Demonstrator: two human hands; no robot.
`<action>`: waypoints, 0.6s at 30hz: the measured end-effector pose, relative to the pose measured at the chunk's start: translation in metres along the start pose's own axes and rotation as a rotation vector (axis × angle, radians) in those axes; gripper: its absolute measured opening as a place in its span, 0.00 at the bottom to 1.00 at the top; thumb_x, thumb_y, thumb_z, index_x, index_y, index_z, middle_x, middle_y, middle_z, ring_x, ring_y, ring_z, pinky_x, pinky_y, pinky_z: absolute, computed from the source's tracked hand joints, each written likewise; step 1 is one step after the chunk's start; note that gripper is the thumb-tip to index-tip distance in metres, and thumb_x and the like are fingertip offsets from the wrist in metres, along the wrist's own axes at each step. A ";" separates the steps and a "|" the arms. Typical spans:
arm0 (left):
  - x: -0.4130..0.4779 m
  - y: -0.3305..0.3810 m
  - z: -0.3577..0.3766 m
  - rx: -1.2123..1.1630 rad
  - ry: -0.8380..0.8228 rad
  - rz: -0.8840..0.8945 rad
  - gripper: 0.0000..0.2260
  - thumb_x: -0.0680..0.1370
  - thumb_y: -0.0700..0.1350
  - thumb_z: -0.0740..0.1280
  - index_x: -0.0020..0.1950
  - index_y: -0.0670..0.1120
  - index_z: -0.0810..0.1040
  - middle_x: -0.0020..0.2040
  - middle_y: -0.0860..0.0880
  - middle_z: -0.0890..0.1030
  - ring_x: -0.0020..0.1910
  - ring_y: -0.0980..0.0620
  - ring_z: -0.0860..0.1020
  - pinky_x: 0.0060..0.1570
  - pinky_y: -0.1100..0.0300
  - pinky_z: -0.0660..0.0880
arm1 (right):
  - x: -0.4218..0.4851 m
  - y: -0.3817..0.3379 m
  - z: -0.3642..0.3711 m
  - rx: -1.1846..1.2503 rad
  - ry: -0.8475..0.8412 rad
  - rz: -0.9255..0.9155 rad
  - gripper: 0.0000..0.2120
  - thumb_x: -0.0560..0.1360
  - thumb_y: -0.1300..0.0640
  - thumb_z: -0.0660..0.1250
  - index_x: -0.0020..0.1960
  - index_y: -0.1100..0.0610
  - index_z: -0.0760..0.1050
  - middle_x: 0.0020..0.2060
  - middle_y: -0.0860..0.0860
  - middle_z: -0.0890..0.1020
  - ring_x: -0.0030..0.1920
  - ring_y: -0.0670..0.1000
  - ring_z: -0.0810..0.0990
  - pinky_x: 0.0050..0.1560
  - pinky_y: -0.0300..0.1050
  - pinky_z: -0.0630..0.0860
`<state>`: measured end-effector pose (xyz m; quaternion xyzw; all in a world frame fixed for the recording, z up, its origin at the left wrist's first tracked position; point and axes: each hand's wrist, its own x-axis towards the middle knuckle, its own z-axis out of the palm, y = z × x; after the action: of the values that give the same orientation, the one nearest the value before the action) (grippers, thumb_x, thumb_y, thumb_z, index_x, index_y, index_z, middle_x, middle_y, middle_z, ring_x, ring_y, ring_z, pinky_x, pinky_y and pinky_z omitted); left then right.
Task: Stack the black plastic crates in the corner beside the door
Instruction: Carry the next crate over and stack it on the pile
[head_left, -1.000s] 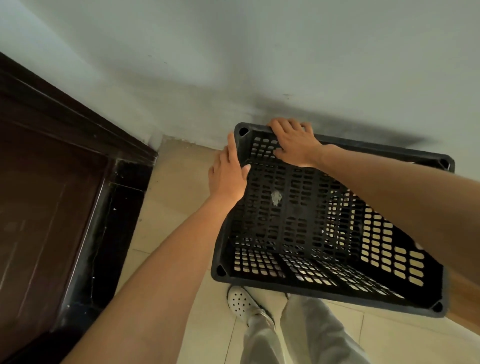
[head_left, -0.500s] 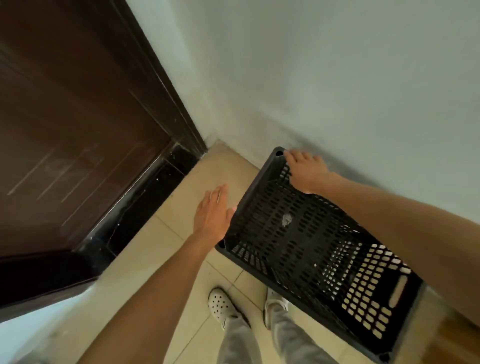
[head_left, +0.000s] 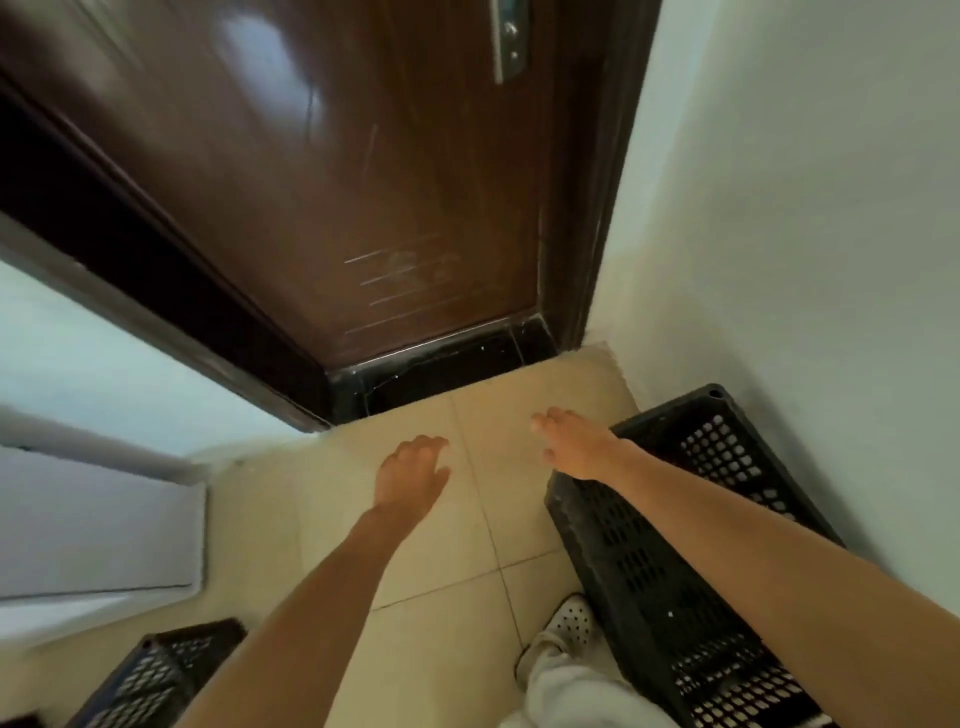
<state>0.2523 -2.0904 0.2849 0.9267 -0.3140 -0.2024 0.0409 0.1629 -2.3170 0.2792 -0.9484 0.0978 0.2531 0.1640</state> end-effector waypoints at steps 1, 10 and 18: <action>-0.020 -0.013 -0.003 -0.016 0.025 -0.042 0.18 0.82 0.49 0.62 0.71 0.51 0.70 0.68 0.51 0.74 0.65 0.50 0.74 0.64 0.55 0.72 | -0.005 -0.020 -0.002 -0.011 0.026 -0.050 0.25 0.78 0.55 0.61 0.73 0.56 0.60 0.66 0.56 0.70 0.64 0.57 0.72 0.61 0.54 0.73; -0.213 -0.123 0.001 -0.155 0.227 -0.370 0.14 0.80 0.52 0.65 0.66 0.54 0.75 0.64 0.53 0.78 0.61 0.51 0.77 0.60 0.53 0.76 | -0.051 -0.212 0.025 -0.114 0.060 -0.367 0.20 0.77 0.52 0.65 0.67 0.53 0.67 0.61 0.52 0.75 0.57 0.53 0.76 0.56 0.50 0.76; -0.429 -0.206 0.033 -0.201 0.287 -0.701 0.13 0.79 0.50 0.65 0.63 0.53 0.76 0.60 0.51 0.79 0.59 0.47 0.78 0.53 0.51 0.77 | -0.116 -0.399 0.093 -0.257 -0.018 -0.648 0.18 0.75 0.51 0.64 0.64 0.51 0.67 0.61 0.51 0.73 0.60 0.55 0.74 0.54 0.48 0.71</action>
<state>0.0462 -1.6676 0.3629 0.9880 0.0518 -0.1023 0.1034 0.1293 -1.9017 0.3673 -0.9408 -0.2425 0.2064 0.1162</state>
